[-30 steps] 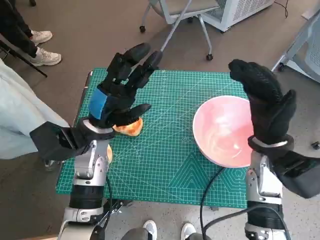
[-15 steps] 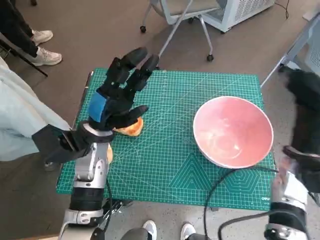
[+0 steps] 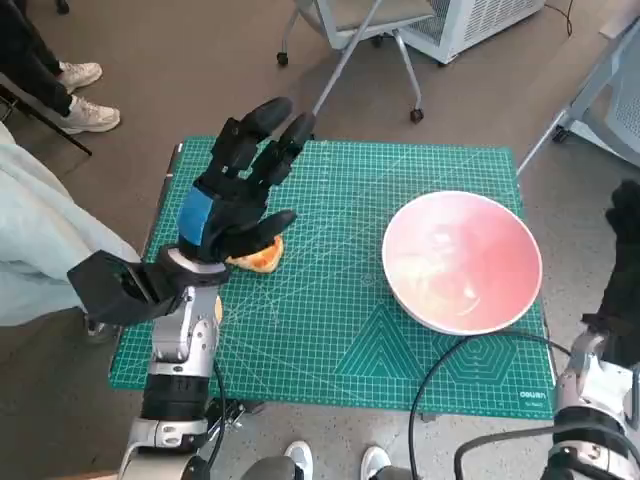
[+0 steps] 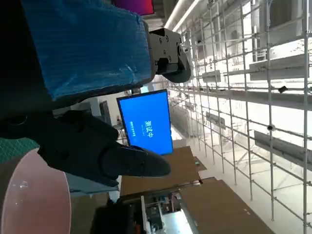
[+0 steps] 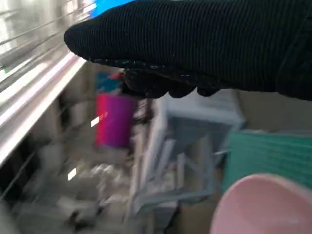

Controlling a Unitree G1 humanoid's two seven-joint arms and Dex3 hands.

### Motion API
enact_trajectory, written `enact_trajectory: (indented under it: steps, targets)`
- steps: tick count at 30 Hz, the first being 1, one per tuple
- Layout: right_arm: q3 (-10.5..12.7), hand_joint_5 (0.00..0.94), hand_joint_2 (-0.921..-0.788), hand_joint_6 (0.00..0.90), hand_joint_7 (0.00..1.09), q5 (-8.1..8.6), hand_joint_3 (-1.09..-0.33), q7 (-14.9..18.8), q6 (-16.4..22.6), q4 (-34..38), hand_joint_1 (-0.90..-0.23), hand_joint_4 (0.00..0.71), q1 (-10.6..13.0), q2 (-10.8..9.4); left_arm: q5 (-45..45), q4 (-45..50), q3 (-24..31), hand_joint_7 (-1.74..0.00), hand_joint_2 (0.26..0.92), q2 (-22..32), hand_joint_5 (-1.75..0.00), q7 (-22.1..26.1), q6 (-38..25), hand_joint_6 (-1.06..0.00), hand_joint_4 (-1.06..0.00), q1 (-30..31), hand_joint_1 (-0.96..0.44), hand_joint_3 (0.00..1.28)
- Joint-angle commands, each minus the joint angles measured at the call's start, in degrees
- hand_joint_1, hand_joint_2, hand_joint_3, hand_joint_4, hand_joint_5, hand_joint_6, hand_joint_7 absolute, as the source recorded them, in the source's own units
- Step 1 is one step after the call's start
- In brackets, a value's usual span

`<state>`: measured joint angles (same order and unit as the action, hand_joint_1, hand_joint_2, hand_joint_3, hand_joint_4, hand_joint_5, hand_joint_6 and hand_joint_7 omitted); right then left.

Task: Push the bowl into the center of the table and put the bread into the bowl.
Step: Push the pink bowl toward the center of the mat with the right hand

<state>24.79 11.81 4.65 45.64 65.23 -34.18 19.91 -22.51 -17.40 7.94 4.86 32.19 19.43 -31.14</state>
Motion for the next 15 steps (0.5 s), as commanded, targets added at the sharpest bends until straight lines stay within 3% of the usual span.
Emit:
enact_trajectory:
  steps: [1, 10, 15]
  targets:
    - [0.1, 0.0, -0.921, 0.169, 0.33, 0.54, -0.815, 0.3, -3.3, 4.2, -0.523, 0.156, -0.2, -0.9, 0.1, 0.2, 0.4, -0.61, 0.921, 0.2, -0.01, -0.3, 0.5, 0.0, -0.21, 0.7, -0.51, 0.25]
    - [-2.1, 0.0, -0.921, 0.175, 0.28, -2.03, -0.799, -1.5, -7.4, 7.3, -0.543, 0.145, -0.9, -2.1, 0.2, 1.0, 0.2, -0.61, 0.921, 0.6, -0.01, -0.5, 0.3, 0.0, -0.21, 1.1, -0.51, 0.24]
    - [-1.3, 0.001, -0.921, 0.181, 0.27, -0.19, -0.815, 0.1, -11.0, 8.1, -0.546, 0.145, -2.6, -4.6, 0.3, 1.7, 0.2, -0.61, 0.921, 0.9, -0.01, -0.6, 0.2, 0.0, -0.21, 1.6, -0.51, 0.24]
